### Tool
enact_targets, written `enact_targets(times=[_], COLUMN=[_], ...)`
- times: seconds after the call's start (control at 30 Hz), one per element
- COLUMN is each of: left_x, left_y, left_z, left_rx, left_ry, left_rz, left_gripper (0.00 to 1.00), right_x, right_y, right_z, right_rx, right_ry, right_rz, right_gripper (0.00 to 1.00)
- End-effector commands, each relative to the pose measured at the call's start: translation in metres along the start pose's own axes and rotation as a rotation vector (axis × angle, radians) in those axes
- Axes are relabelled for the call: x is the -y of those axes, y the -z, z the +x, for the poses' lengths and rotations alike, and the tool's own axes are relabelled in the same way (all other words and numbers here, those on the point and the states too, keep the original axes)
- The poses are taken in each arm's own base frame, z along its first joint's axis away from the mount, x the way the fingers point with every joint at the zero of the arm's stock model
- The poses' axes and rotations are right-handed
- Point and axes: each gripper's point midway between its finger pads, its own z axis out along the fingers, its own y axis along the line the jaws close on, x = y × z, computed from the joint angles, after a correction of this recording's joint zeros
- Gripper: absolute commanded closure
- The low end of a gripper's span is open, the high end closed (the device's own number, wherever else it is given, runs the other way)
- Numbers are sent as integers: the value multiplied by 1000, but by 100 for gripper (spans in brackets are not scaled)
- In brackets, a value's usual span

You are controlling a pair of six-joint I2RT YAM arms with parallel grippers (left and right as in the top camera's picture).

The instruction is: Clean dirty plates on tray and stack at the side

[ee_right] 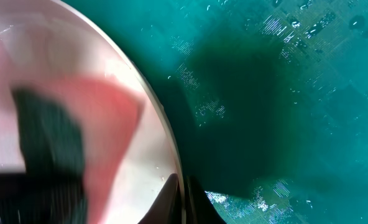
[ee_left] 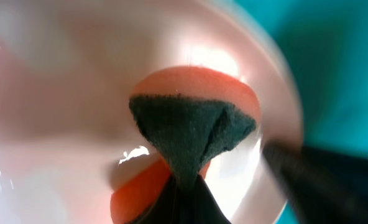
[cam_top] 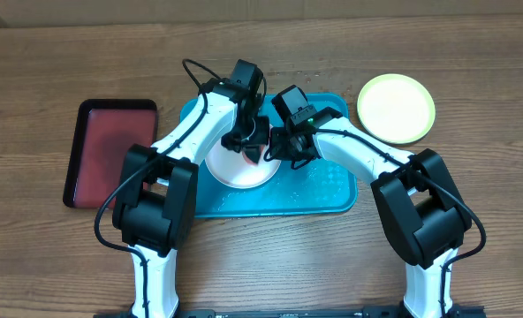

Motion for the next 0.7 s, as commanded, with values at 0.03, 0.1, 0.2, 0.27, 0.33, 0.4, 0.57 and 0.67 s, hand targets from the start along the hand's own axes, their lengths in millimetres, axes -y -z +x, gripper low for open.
enact_targets(times=[0.03,0.1,0.2,0.27,0.33,0.4,0.57,0.67], left_x=[-16,-39,-74,-105,-122,-129,-135,-132], left_y=[0,4,15,32,44,51,72,91], left_z=[27,32,29,18,8,1,-15,-23], left_rx=[-107,-123,-107,-53,3,42,124,151], left_ry=[-74,-74,-85,-89,-65,-32,124,228], left_rz=[-83,-208,-409,-609,-714,-758,-745,-678], left_gripper=[96,96,96,96,96,96,96,96], right_x=[7,7,7,7,8,8,8,8], right_y=[-1,-1,-1,-1,-1,-1,-1,-1], right_z=[1,1,1,2,2,2,2,3], right_rx=[-2,-2,-2,-4,-6,-5,-6,-8], right_ry=[-6,-6,-6,-7,-6,-7,-7,-7], right_rz=[25,24,25,25,27,27,27,28], right_gripper=[96,96,96,96,96,96,96,96])
